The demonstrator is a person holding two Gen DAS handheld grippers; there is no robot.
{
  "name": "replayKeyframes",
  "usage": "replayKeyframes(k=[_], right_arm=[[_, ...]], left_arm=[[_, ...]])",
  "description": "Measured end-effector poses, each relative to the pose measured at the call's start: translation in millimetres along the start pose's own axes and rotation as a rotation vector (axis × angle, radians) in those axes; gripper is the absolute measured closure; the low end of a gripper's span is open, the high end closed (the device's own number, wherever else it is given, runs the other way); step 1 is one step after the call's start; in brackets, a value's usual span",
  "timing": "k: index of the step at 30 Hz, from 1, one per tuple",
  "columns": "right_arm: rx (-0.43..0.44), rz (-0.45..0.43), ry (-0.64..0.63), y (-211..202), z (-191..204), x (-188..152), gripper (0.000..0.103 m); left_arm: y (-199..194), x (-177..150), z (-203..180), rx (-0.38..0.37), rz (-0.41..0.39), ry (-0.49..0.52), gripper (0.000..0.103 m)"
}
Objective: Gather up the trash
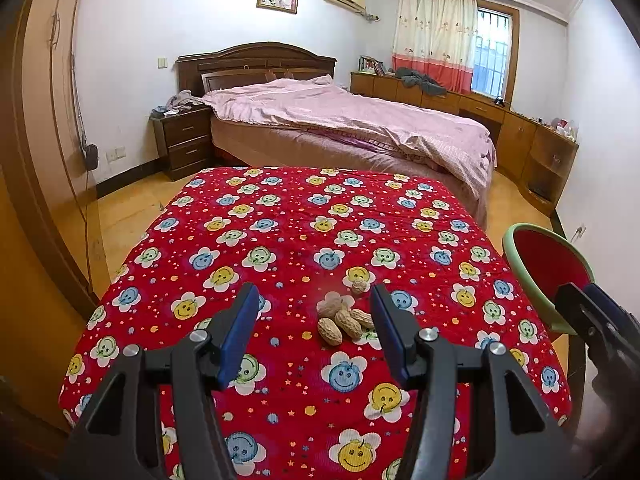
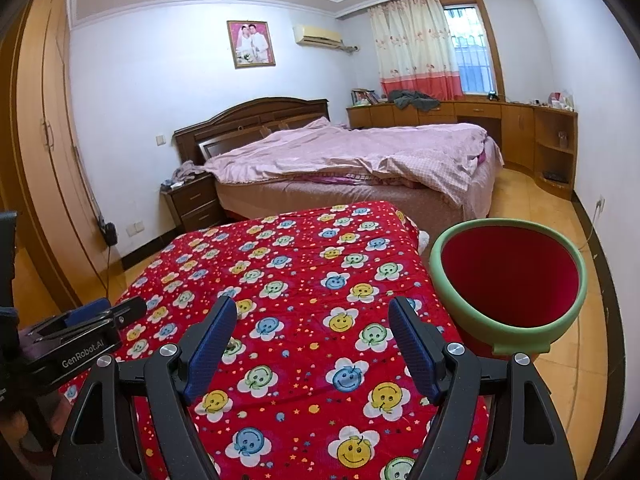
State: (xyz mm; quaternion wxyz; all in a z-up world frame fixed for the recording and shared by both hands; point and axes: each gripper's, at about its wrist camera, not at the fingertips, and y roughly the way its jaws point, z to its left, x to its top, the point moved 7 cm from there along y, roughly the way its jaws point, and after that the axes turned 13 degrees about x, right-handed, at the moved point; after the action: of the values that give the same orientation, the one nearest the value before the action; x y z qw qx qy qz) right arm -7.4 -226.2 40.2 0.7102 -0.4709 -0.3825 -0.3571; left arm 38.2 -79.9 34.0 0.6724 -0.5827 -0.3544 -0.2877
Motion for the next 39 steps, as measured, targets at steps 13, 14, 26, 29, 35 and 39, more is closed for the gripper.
replayKeyframes(k=[13,14,26,29,35,39], right_arm=[[-0.005,-0.004,0.004,-0.8,-1.5,0.4,0.024],[-0.005,-0.004,0.004,-0.7,-1.4,0.4,0.024],[-0.005,-0.005,0.005,-0.8,-1.8,0.5,0.024],[-0.005,-0.005,0.005,-0.9,-2.0,0.5,0.024],[-0.003,-0.009,0.007,-2.2,-1.0,1.0,0.024],[-0.005,-0.009,0.006,-2.2,0.1,1.6,0.024]], left_arm=[[-0.9,0.6,1.5,0.001,-0.008,-0.003,0.046],[-1.6,0.5,0.9,0.002,-0.008,-0.002,0.046],[-2.5,0.8,1.4,0.002,-0.006,-0.003,0.046],[-3.4,1.7,1.4,0.004,-0.009,-0.004,0.046],[-3.4,2.5,2.2,0.004,-0.011,-0.004,0.046],[-4.4,3.3,2.1,0.005,-0.013,-0.004,0.046]])
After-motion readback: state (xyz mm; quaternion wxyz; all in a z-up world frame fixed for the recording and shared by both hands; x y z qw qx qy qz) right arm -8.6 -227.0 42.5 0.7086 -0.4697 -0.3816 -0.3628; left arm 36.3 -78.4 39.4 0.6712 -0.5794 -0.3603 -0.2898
